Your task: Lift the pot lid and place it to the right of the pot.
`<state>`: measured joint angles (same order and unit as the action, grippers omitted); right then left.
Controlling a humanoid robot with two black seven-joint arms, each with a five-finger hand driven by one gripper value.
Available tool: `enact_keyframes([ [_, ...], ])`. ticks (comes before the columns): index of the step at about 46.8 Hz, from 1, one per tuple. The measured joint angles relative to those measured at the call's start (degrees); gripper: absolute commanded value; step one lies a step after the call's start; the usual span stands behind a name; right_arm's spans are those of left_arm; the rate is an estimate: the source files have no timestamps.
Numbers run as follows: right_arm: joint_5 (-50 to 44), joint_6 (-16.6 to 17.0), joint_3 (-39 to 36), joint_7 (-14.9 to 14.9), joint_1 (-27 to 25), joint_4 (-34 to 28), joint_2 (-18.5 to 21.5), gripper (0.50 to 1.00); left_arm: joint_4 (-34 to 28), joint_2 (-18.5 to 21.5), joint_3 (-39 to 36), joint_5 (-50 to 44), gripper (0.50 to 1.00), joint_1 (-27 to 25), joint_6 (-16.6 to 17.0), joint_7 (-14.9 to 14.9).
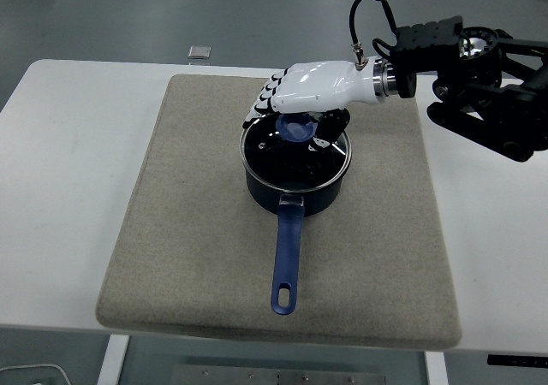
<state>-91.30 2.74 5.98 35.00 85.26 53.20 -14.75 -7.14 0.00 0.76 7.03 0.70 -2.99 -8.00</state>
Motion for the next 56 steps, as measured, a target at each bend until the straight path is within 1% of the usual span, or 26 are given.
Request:
enact_keyframes([
  [11, 0.00, -0.01, 0.00, 0.00, 0.00, -0.29, -0.02, 0.889, -0.02, 0.00, 0.00, 0.00, 1.000, 0.00, 0.00, 0.00],
  [25, -0.13, -0.08, 0.00, 0.00, -0.15, -0.66, -0.02, 0.860, 0.01, 0.00, 0.01, 0.00, 1.000, 0.00, 0.00, -0.01],
  [47, -0.27, -0.82, 0.32, 0.00, -0.78, -1.27, 0.06, 0.860, -0.01, 0.00, -0.01, 0.00, 1.000, 0.00, 0.00, -0.01],
  [50, -0.27, -0.83, 0.92, 0.00, -0.73, -1.29, 0.05, 0.854, -0.02, 0.00, -0.01, 0.00, 1.000, 0.00, 0.00, -0.01],
  [56, -0.28, -0.84, 1.30, -0.01, -0.67, -1.28, 0.07, 0.801, -0.02, 0.00, -0.02, 0.00, 1.000, 0.00, 0.00, -0.01],
])
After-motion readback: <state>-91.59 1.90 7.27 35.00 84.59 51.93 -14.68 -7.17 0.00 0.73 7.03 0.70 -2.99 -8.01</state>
